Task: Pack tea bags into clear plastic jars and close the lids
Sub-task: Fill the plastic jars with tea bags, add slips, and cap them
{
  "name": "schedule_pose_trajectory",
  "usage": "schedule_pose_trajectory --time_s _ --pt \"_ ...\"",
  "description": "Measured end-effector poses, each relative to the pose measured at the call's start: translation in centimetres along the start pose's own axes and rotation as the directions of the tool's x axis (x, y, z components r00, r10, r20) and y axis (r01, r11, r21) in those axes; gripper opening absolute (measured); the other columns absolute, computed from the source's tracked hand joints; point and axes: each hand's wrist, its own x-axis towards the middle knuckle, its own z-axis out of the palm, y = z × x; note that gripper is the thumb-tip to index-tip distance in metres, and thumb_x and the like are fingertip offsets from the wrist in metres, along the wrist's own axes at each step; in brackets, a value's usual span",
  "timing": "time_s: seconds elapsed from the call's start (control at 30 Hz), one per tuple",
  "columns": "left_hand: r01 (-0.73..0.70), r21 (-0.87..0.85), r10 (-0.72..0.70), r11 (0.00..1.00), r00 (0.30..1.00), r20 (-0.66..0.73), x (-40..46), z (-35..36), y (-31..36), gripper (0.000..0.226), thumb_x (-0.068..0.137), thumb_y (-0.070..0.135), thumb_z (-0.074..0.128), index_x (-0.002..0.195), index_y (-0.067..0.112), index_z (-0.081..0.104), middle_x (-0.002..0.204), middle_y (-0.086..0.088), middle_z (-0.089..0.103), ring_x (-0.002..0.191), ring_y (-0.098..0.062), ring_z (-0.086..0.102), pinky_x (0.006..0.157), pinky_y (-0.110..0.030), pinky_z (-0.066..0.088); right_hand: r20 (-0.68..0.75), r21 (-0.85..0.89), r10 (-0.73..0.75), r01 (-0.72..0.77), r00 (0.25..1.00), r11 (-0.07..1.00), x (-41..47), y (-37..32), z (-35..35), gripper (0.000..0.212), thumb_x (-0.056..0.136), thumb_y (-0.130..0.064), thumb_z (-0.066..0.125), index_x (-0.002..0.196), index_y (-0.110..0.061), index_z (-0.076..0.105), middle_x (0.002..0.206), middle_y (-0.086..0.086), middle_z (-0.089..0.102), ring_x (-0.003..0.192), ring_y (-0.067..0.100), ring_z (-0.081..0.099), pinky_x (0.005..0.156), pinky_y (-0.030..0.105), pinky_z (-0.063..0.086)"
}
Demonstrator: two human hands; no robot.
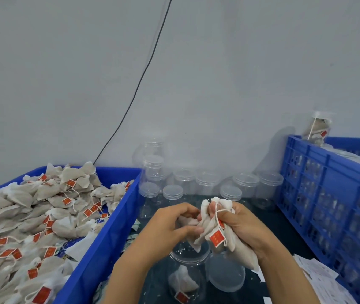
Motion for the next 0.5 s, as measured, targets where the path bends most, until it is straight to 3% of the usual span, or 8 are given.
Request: schedule_pose_trajectory --time_s 0.1,0.17,0.23,0.3,0.4,0.5 --pt "0.038 -0.04 -0.04 0.998 0.999 -0.035 0.1 0.2 -0.1 0.023 0.082 0.011 0.075 0.098 0.026 0.07 0.096 0.009 0.068 0.085 -0.004 0.066 0.073 -0.026 0.059 -0.028 -0.05 -0.019 0.018 0.999 0.999 -0.1 0.1 -0.1 0.026 0.079 -0.035 0.066 0.076 -0.009 0.071 0.074 0.018 0.067 0.06 0.021 0.063 0.054 0.03 0.053" --pt "0.055 -0.019 -0.056 0.998 0.996 -0.065 0.0 0.2 -0.3 0.02 0.083 0.011 0.073 0.095 0.028 0.07 0.096 0.009 0.068 0.084 -0.004 0.065 0.069 -0.022 0.057 -0.068 -0.065 -0.032 0.028 0.997 0.997 0.0 0.0 -0.5 0.028 0.082 -0.034 0.065 0.085 -0.007 0.072 0.083 0.022 0.07 0.067 0.028 0.065 0.065 0.038 0.054" --pt "0.044 0.072 -0.037 0.996 0.995 -0.094 -0.2 0.0 -0.7 0.016 0.084 0.019 0.073 0.092 0.032 0.07 0.092 0.018 0.067 0.086 0.001 0.061 0.074 -0.019 0.053 -0.122 -0.098 -0.055 0.043 0.991 0.994 0.1 -0.1 -0.9 0.029 0.086 -0.035 0.062 0.092 -0.008 0.072 0.091 0.022 0.071 0.074 0.031 0.067 0.069 0.04 0.056" --pt "0.018 0.123 -0.006 0.992 0.995 -0.102 -0.4 0.0 -0.9 0.012 0.084 0.024 0.072 0.09 0.034 0.068 0.086 0.022 0.066 0.085 0.004 0.058 0.074 -0.014 0.046 -0.164 -0.12 -0.097 0.078 0.982 0.99 0.1 -0.2 -0.8 0.027 0.088 -0.035 0.06 0.087 -0.012 0.074 0.087 0.017 0.073 0.068 0.023 0.068 0.058 0.029 0.055" --pt "0.014 0.164 0.006 0.986 0.993 -0.121 -0.7 0.4 -1.0 0.004 0.084 0.029 0.071 0.086 0.031 0.068 0.081 0.019 0.067 0.08 -0.001 0.06 0.076 -0.024 0.05 -0.176 -0.11 -0.115 0.096 0.978 0.989 0.1 -0.2 -0.2 0.028 0.092 -0.031 0.057 0.085 -0.009 0.073 0.078 0.013 0.072 0.06 0.015 0.066 0.051 0.021 0.05" --pt "0.009 0.292 0.018 0.956 0.996 -0.09 -1.0 0.7 -1.3 0.014 0.085 0.043 0.066 0.086 0.03 0.069 0.081 0.02 0.067 0.085 0.002 0.058 0.091 -0.032 0.046 -0.179 -0.101 -0.093 0.076 0.979 0.992 0.2 -0.1 0.4 0.028 0.093 -0.03 0.057 0.089 -0.005 0.07 0.071 0.008 0.069 0.056 0.013 0.065 0.049 0.02 0.049"
